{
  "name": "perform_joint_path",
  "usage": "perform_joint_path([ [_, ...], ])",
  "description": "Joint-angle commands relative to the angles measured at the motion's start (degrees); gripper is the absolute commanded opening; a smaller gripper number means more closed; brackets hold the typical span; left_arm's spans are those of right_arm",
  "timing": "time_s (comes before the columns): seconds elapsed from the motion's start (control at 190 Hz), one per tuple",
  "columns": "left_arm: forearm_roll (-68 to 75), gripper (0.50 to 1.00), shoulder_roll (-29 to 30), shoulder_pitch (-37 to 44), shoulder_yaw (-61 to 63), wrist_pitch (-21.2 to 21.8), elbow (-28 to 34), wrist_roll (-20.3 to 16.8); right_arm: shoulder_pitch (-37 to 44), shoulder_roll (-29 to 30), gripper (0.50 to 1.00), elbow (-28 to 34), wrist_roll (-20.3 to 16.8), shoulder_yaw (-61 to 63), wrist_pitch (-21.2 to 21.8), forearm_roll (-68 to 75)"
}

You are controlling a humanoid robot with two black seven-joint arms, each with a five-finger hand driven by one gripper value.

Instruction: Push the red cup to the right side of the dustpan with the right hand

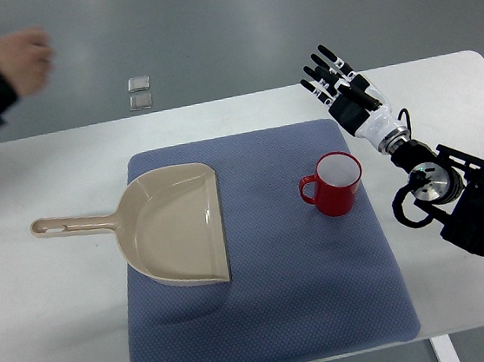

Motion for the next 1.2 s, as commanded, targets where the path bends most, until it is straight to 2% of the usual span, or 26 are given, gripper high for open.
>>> perform_joint_path([
  [0.0, 0.00, 1.000, 0.00, 0.00, 0.00, 0.01, 0.00, 0.02, 0.04, -0.05, 0.934, 0.00, 0.00, 0.00, 0.00, -0.08],
  [0.158, -0.09, 1.000, 0.00, 0.00, -0.18, 0.01, 0.00, -0.06, 0.22, -0.31, 0.934, 0.09, 0.00, -0.09, 0.26, -0.08],
  [0.311, -0.09, 1.000, 0.00, 0.00, -0.18, 0.01, 0.09, -0.06, 0.13, -1.10, 0.934, 0.00, 0.00, -0.09, 4.48, -5.36],
  [0.338, -0.09, 1.000, 0.00, 0.00, -0.18, 0.01, 0.09, -0.06, 0.13, -1.89, 0.934, 0.00, 0.00, -0.09, 5.53, -7.28],
  [0.522, -0.09, 1.000, 0.00, 0.00, -0.18, 0.01, 0.00, -0.06, 0.04, -6.99, 0.934, 0.35, 0.00, -0.09, 5.56, -16.08],
  [0.686, -0.09, 1.000, 0.00, 0.00, -0.09, 0.01, 0.00, -0.06, -1.28, -14.29, 0.934, 4.83, 0.18, -0.44, 5.56, -24.08],
  [0.807, -0.09, 1.000, 0.00, 0.00, 0.00, 0.01, -0.09, -0.06, -3.74, -20.52, 0.934, 9.14, 2.19, -0.18, 5.56, -30.58],
  [0.992, -0.09, 1.000, 0.00, 0.00, 0.00, -0.08, -0.18, -0.06, -6.37, -25.97, 0.934, 12.30, 5.36, -0.09, 5.56, -32.60],
  [1.193, 0.00, 1.000, 0.00, 0.00, 0.00, 0.01, -0.18, -0.06, -10.06, -26.42, 0.934, 14.24, 6.76, 0.00, 5.56, -34.27],
])
